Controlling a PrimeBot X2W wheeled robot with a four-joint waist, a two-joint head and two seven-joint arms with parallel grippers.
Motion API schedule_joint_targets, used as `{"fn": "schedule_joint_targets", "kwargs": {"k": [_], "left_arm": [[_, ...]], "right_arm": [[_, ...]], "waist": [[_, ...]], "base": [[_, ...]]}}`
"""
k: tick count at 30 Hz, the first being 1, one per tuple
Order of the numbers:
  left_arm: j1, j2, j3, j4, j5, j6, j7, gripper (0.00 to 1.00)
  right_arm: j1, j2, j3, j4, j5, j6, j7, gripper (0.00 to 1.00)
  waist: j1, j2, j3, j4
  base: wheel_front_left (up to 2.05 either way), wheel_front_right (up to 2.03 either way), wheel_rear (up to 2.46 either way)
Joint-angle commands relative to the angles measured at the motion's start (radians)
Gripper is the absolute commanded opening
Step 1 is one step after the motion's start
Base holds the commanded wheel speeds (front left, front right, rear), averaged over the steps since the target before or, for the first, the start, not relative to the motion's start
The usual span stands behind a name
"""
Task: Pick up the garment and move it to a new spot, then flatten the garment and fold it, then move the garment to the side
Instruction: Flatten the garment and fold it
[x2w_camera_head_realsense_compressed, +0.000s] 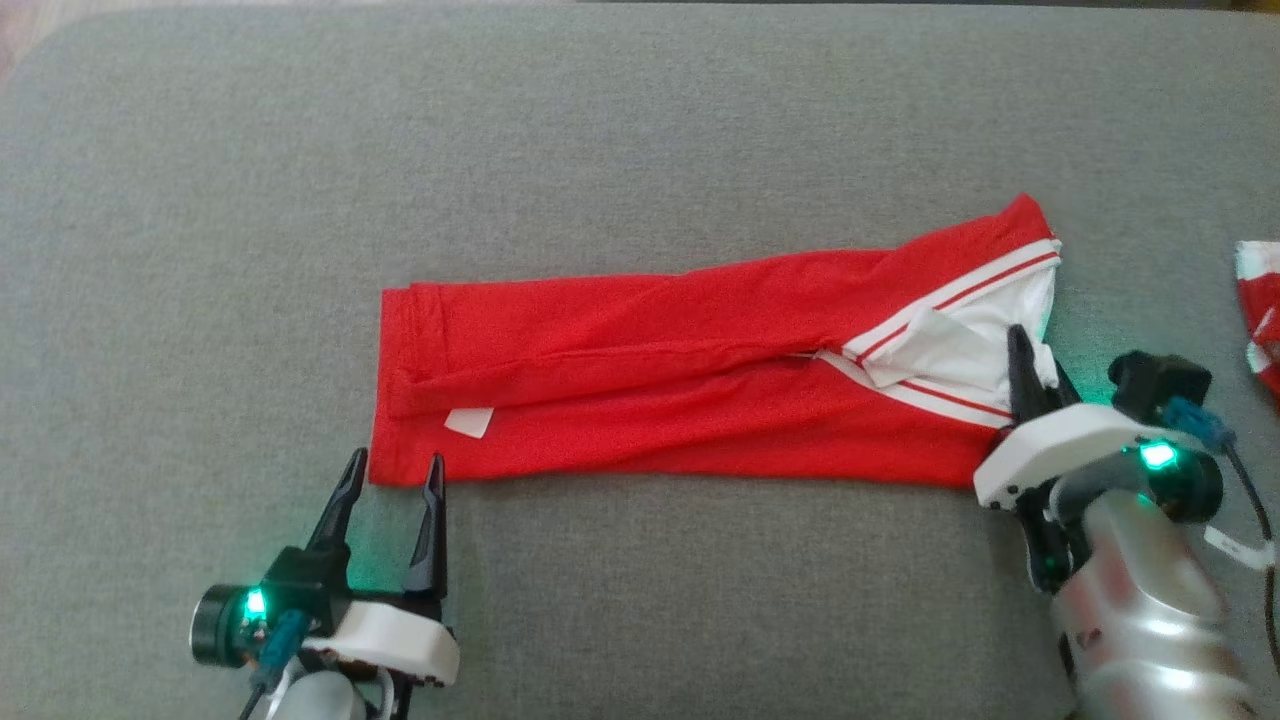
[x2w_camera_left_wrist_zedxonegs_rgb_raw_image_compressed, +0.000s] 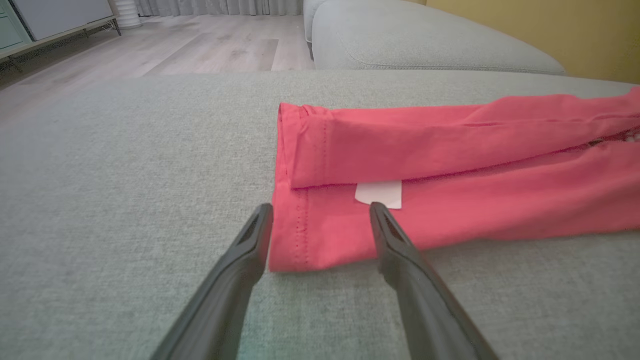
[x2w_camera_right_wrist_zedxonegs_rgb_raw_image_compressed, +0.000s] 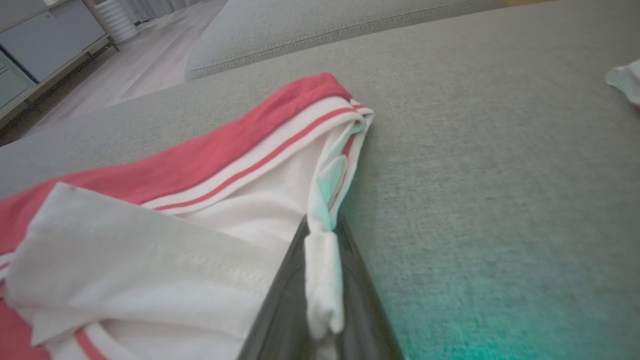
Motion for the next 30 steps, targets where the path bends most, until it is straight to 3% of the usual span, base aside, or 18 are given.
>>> {"fn": "schedule_joint_targets", "kwargs": {"k": [1,7,11,15,20,30], "left_arm": [[-0.021,0.004,0.037,-0.022,0.009,0.002,-0.005,1.0],[-0.012,0.002,0.031,-0.02,0.013,-0.002,-0.005,1.0],[0.0,0.0,0.014,-0.006,0.01,-0.006,-0.005,1.0],[0.006,-0.001,-0.008,0.002,0.005,-0.008,-0.005,1.0],[0.017,-0.001,-0.03,0.008,0.001,-0.006,-0.005,1.0],[0.031,-0.001,-0.092,0.026,-0.004,-0.008,-0.005,1.0]], "right_arm": [[0.054,-0.003,0.019,0.031,-0.001,-0.001,-0.008,0.0],[0.045,-0.077,-0.066,-0.051,-0.027,-0.001,-0.07,0.0],[0.08,-0.039,-0.029,-0.242,-0.001,-0.001,-0.072,0.0],[0.156,-0.007,0.11,-0.4,0.082,-0.001,-0.073,0.0],[0.203,0.013,0.329,-0.486,0.215,-0.001,-0.073,0.0],[0.088,0.025,0.598,-0.44,0.409,-0.001,-0.073,0.0]], "waist": [[-0.0001,-0.0001,-0.01,-0.01],[-0.0001,-0.0001,-0.046,-0.034],[-0.0001,-0.0001,-0.074,-0.033],[-0.0001,-0.0001,-0.093,-0.007],[-0.0001,-0.0001,-0.105,0.054],[-0.0001,-0.0001,-0.117,0.24]], "base": [[0.0,0.0,0.0],[0.0,0.0,0.0],[0.0,0.0,0.0],[0.0,0.0,0.0],[0.0,0.0,0.0],[0.0,0.0,0.0]]}}
